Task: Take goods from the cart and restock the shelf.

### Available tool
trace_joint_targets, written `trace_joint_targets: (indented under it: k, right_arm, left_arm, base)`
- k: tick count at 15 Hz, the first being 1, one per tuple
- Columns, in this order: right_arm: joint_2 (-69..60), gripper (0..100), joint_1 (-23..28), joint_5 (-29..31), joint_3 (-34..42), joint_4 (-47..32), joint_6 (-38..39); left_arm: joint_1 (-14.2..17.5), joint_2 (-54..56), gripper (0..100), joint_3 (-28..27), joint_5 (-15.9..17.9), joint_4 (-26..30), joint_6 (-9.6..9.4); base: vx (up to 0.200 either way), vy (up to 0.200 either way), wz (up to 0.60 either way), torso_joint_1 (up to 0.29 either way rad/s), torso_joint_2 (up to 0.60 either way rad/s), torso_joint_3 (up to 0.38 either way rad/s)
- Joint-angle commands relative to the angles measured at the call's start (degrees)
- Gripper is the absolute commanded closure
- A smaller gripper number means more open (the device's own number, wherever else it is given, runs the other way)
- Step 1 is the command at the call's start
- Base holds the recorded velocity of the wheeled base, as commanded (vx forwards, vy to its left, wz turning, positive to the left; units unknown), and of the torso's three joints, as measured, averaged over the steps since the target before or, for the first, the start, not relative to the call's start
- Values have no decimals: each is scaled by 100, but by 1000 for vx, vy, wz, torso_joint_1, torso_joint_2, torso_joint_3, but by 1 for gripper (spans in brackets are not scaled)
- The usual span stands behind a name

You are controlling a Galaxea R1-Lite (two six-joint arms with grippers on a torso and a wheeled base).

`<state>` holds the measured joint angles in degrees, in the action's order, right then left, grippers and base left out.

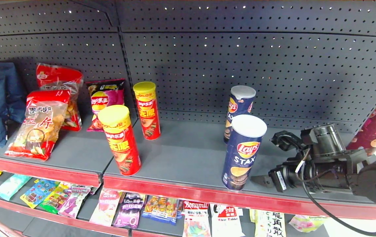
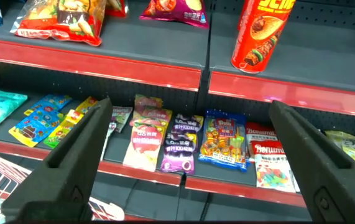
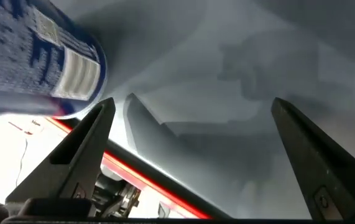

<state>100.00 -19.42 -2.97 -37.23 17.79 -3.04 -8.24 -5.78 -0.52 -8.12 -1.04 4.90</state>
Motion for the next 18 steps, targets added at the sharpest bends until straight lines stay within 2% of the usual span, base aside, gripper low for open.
trace_joint_targets:
  k: [1, 18]
  right_arm:
    - [46, 0, -106, 25, -30, 32, -4]
    - [336, 0, -343, 183, -258, 164, -4]
  left_arm:
    - [-2, -11, 0, 0, -5, -2, 2]
    - [-2, -11, 0, 0, 3, -2, 11]
  base:
    - [0, 0, 0, 0, 0, 0]
    - [0, 0, 0, 0, 0, 0]
